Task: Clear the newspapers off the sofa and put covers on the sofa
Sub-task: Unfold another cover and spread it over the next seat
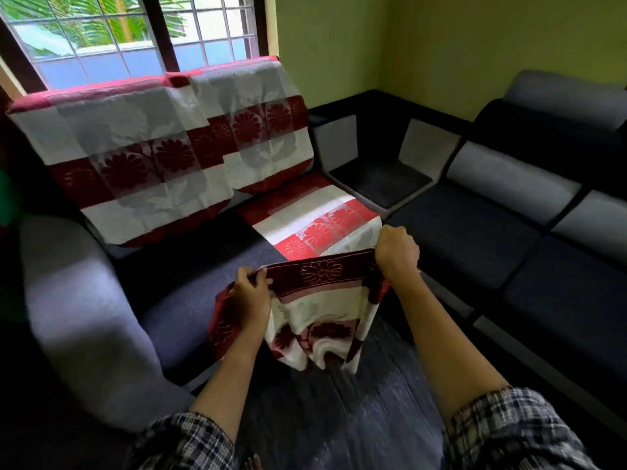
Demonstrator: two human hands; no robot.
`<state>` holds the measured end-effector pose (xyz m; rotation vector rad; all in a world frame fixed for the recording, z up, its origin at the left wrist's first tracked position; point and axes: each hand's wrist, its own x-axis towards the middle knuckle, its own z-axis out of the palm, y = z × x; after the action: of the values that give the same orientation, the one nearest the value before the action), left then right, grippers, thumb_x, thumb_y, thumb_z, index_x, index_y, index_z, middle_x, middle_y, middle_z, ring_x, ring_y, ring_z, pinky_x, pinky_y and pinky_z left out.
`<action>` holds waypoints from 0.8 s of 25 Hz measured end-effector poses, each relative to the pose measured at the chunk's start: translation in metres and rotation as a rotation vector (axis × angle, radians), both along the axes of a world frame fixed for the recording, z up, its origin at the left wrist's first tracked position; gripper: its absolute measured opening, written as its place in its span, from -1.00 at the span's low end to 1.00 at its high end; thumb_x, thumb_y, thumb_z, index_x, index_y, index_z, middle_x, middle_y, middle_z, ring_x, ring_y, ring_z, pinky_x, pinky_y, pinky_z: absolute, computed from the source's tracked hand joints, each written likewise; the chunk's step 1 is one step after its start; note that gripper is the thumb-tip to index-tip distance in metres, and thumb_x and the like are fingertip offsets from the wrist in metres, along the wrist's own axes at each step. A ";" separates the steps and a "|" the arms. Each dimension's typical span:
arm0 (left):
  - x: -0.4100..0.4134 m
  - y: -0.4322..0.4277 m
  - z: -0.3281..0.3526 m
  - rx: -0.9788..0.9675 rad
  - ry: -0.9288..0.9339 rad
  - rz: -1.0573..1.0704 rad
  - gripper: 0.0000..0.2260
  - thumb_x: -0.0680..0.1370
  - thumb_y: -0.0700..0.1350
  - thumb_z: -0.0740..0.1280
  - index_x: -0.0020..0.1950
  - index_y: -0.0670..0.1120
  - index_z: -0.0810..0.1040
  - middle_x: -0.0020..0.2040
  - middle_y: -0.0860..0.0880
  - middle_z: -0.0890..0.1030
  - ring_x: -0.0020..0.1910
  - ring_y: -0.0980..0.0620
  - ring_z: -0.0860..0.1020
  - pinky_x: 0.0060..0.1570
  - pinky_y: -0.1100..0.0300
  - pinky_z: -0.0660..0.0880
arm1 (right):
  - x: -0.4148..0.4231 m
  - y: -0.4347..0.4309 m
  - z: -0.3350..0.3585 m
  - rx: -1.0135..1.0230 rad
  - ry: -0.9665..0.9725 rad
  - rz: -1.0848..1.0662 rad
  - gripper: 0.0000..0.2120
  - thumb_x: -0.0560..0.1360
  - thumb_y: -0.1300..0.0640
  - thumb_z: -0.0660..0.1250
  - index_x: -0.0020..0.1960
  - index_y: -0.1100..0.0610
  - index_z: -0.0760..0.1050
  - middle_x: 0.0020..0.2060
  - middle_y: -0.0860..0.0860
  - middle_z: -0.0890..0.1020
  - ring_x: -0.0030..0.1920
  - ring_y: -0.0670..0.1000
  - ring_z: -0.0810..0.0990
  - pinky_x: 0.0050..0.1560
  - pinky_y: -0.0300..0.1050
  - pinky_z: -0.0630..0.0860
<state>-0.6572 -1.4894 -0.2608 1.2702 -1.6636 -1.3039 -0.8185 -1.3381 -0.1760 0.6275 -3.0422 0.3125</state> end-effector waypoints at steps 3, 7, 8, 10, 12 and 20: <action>0.009 0.003 -0.003 -0.047 0.004 0.145 -0.87 0.54 -0.09 0.27 -0.09 -0.15 0.46 -0.17 -0.18 0.67 -0.20 -0.16 0.63 -0.15 -0.06 0.57 | -0.001 -0.010 -0.016 -0.379 -0.174 -0.016 -0.79 0.51 0.39 0.11 -0.23 0.21 0.42 -0.23 0.15 0.55 -0.24 -0.04 0.62 -0.28 -0.19 0.48; 0.023 -0.003 -0.001 -0.128 -0.107 0.252 -0.83 0.55 -0.09 0.28 -0.03 -0.19 0.51 -0.11 -0.20 0.65 -0.10 -0.18 0.58 -0.17 0.10 0.42 | 0.002 -0.029 -0.037 -0.621 -0.177 -0.046 -0.77 0.44 0.44 0.15 -0.35 0.26 0.42 -0.37 0.10 0.50 -0.37 -0.02 0.47 -0.31 -0.19 0.38; 0.023 -0.006 -0.001 -0.140 -0.100 0.258 -0.83 0.55 -0.11 0.28 -0.03 -0.22 0.51 -0.11 -0.22 0.64 -0.09 -0.20 0.57 -0.18 0.11 0.38 | 0.003 -0.034 -0.041 -0.652 -0.177 -0.042 -0.80 0.44 0.45 0.17 -0.24 0.32 0.53 -0.29 0.15 0.57 -0.29 0.02 0.52 -0.26 -0.17 0.42; 0.025 -0.015 -0.003 -0.173 -0.100 0.274 -0.82 0.55 -0.12 0.29 -0.03 -0.25 0.51 -0.11 -0.24 0.64 -0.08 -0.22 0.58 -0.19 0.12 0.39 | 0.002 -0.046 -0.048 -0.698 -0.187 -0.009 -0.80 0.46 0.45 0.20 -0.08 0.37 0.59 -0.17 0.20 0.63 -0.18 0.08 0.58 -0.17 -0.16 0.47; 0.025 -0.025 -0.006 -0.181 -0.106 0.290 -0.83 0.55 -0.11 0.28 -0.03 -0.23 0.51 -0.11 -0.22 0.65 -0.08 -0.21 0.58 -0.17 0.10 0.43 | -0.003 -0.058 -0.055 -0.717 -0.210 0.025 -0.82 0.47 0.41 0.24 -0.02 0.38 0.60 -0.11 0.22 0.65 -0.11 0.12 0.61 -0.12 -0.18 0.47; -0.006 -0.088 -0.034 -0.175 -0.153 0.315 -0.82 0.54 -0.07 0.30 -0.07 -0.19 0.52 -0.16 -0.17 0.65 -0.13 -0.14 0.60 -0.19 0.14 0.42 | -0.052 -0.135 -0.088 -0.686 -0.290 0.084 -0.83 0.48 0.31 0.32 0.03 0.33 0.60 -0.05 0.22 0.65 -0.03 0.14 0.62 0.07 -0.05 0.53</action>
<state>-0.6630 -1.5777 -0.2947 1.4825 -1.5629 -0.8749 -0.8700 -1.4729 -0.2642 0.6874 -2.8412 1.4711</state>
